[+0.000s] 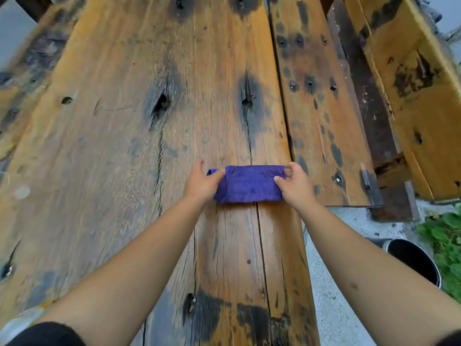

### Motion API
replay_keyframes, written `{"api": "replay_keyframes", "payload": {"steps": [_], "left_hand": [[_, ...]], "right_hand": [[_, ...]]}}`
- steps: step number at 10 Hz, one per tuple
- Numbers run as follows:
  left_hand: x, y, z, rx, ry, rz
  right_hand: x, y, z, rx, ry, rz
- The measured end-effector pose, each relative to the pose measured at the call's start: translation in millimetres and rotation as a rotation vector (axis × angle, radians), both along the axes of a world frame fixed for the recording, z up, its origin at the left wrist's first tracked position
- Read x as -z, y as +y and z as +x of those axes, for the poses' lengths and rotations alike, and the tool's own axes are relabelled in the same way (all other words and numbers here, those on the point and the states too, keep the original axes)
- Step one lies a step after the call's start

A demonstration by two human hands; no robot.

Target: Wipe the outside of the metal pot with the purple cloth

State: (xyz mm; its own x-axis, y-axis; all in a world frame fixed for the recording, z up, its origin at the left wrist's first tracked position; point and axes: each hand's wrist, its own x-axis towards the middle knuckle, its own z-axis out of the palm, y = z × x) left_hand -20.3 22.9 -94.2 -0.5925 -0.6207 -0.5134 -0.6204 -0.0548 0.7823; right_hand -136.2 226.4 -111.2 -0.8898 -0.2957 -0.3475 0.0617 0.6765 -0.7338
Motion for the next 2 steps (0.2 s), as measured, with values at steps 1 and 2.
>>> {"api": "replay_keyframes", "payload": {"steps": [1, 2], "left_hand": [[0.3, -14.5, 7.2, 0.12, -0.059, -0.157], [-8.8, -17.8, 18.0, 0.274, -0.069, -0.294]], "right_hand": [[16.0, 8.7, -3.0, -0.218, 0.074, 0.297], [19.3, 12.6, -1.3, -0.311, 0.153, 0.356]]}}
